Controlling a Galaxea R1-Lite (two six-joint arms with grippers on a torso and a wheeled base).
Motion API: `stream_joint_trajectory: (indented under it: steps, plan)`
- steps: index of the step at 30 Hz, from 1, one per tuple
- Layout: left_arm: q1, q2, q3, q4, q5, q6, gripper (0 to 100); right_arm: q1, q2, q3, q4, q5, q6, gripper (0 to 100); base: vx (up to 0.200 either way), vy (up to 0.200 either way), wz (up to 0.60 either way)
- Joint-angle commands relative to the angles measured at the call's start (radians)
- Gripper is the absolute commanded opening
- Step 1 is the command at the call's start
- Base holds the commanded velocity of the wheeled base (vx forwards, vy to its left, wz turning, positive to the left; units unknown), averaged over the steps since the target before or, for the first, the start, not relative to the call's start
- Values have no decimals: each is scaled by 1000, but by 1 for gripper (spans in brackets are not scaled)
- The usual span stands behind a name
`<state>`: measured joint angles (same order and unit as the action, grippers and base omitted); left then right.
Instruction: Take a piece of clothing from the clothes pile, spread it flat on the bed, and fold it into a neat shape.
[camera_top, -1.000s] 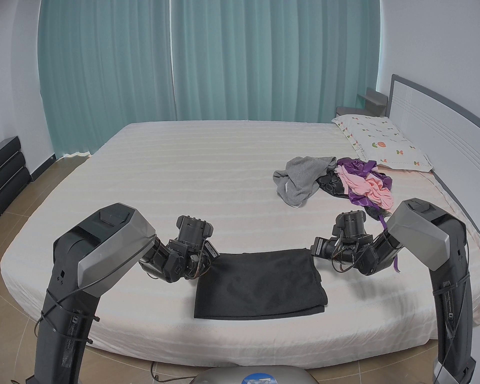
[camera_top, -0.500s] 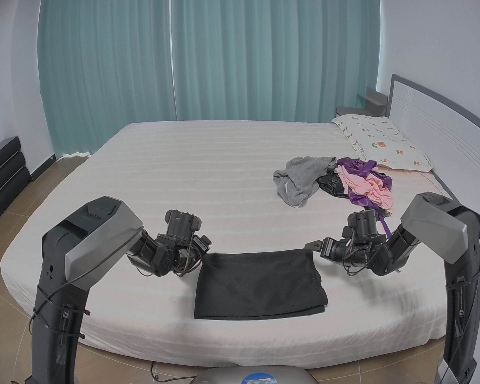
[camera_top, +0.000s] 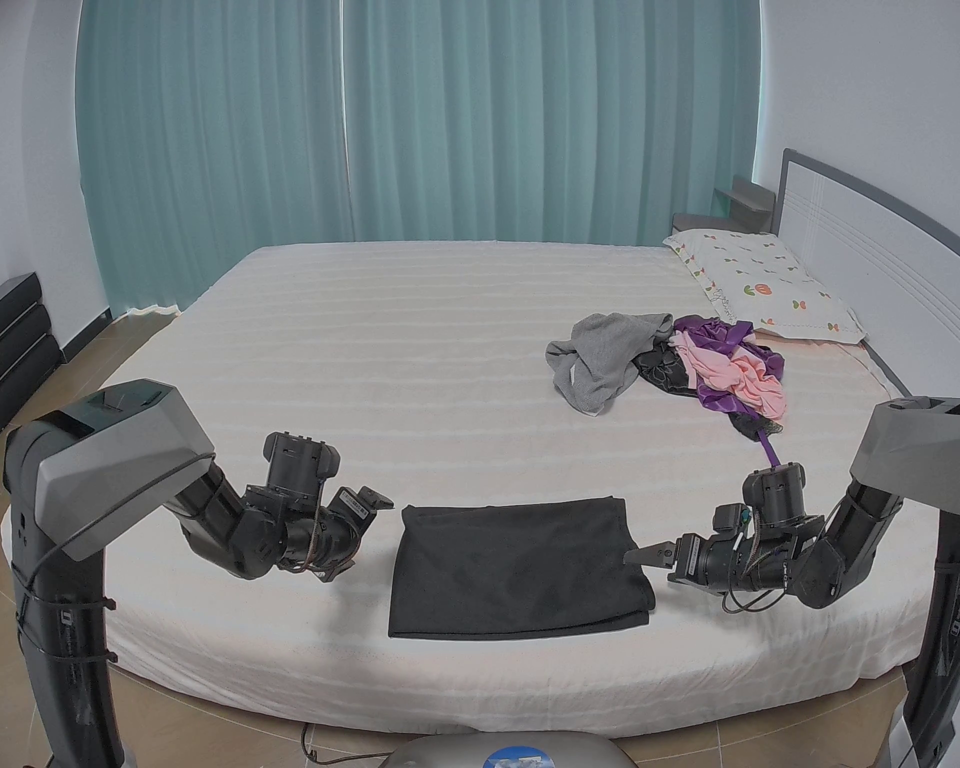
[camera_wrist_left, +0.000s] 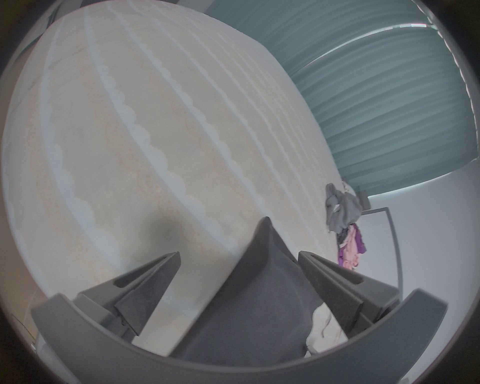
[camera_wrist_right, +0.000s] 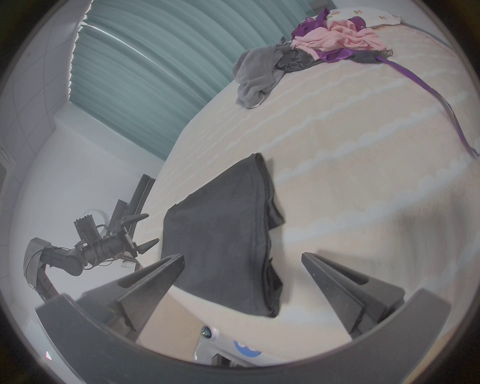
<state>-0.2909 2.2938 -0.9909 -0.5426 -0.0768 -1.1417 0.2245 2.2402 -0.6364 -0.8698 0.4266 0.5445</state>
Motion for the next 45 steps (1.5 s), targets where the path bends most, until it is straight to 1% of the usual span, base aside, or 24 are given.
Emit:
stream_joint_trajectory:
  steps: [1,4,17,18,22,45]
  plan:
    - [9,-71,112,-76,-21,-21,100,30,-7,63,-23,24,6,100,0,0,0]
    - [9,-63,116,-100,-15,-13,100,42,4,57,-25,26,6,100,0,0,0]
    - [7,-65,120,-102,-14,-13,100,62,41,52,-72,24,-3,100,0,0,0]
    - [7,-65,120,-102,-14,-13,100,62,41,55,-72,23,-6,0,0,0,0]
    - [7,-65,121,-102,-14,-13,100,59,35,67,-66,14,-14,0,0,0,0]
    - [7,-65,120,-100,-15,-15,100,16,-4,127,-61,14,-23,0,0,0,0]
